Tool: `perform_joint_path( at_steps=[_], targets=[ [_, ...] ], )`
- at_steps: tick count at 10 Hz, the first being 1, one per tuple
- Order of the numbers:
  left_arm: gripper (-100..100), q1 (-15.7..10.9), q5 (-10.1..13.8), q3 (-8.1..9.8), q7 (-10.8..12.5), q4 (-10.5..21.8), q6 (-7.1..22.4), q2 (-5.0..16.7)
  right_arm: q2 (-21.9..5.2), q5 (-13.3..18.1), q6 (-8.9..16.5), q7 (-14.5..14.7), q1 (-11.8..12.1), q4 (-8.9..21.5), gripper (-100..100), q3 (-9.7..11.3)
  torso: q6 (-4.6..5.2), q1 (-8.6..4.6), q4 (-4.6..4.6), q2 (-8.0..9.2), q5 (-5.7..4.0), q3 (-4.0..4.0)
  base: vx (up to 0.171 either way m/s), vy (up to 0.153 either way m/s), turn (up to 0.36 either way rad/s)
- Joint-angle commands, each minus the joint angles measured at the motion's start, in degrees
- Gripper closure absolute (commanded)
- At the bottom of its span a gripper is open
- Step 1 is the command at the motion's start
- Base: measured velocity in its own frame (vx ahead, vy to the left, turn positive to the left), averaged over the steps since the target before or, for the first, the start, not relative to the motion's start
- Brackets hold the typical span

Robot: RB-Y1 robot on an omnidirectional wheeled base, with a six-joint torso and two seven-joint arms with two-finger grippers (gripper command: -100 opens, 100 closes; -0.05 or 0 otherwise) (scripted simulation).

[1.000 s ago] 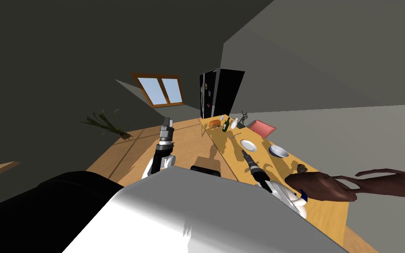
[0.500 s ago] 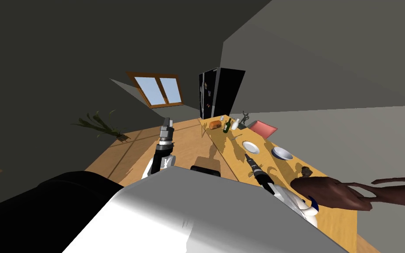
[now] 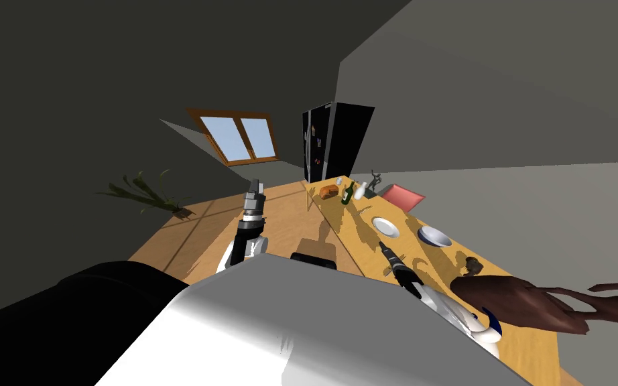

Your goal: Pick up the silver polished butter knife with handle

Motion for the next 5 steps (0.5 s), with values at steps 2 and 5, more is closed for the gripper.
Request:
perform_joint_path(
  at_steps=[2, 5],
  targets=[
    [0, 0.00, 0.00, 0.00, 0.00, 0.00, 0.00, 0.00, -1.10, 0.78, 1.93, 0.44, -0.94, 4.36, -100, -0.61, -0.01, -0.02, 0.00, 0.01, -0.01, 0.00, 0.060, 0.039, -0.028],
    [0, 0.00, 0.00, 0.00, 0.00, 0.00, 0.00, 0.00, -2.20, 1.69, 4.90, 1.06, -2.00, 9.65, -100, -1.06, -0.01, 0.05, -0.01, -0.03, 0.02, -0.02, 0.070, 0.056, -0.033]
  ],
)
